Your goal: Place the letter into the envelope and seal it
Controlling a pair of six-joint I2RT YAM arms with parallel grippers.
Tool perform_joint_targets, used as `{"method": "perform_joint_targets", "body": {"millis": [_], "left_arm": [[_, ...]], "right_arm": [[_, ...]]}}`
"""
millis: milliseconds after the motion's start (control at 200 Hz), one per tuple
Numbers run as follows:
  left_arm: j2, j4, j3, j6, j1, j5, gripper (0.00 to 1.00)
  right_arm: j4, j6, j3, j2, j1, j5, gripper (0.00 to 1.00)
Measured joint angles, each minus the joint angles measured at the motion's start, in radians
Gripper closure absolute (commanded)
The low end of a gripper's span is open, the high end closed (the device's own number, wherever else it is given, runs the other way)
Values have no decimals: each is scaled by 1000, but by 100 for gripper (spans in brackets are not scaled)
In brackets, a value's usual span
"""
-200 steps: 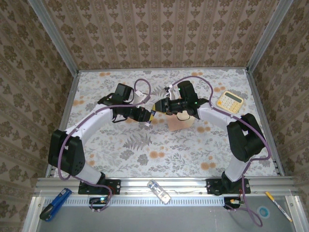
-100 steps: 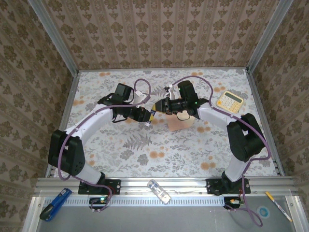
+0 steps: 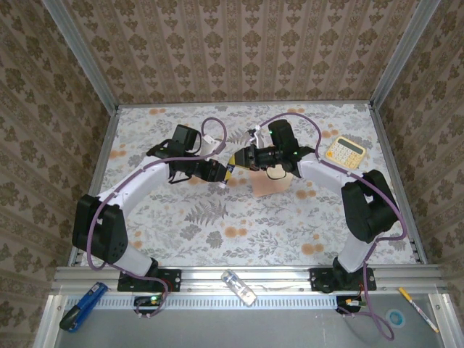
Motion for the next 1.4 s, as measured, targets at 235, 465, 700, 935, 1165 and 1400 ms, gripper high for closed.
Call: {"method": "perform_joint_targets", "body": {"millis": [235,465,700,935,1165,1400], "left_arm": [[7,7,0,8,-2,8,89],[22,10,6,21,-8,15,89],[34,14,23,28,-15,21,90],[48,-36,38,45,-23,50,90],[53,-107,38,57,-40,82,90],[55,-125,38,61,-39,83,90]], "right_arm": [[-11,0,2,0,-8,-7,73],[-28,0,2,0,-20,-16,73],[-35,-1,2,-6,-39,-34,73],[-48,-4,2,-30,-90,-12,73],[-50,-13,2,-48,-171,47,73],[-182,-109,1,-123,-182,164,72]]}}
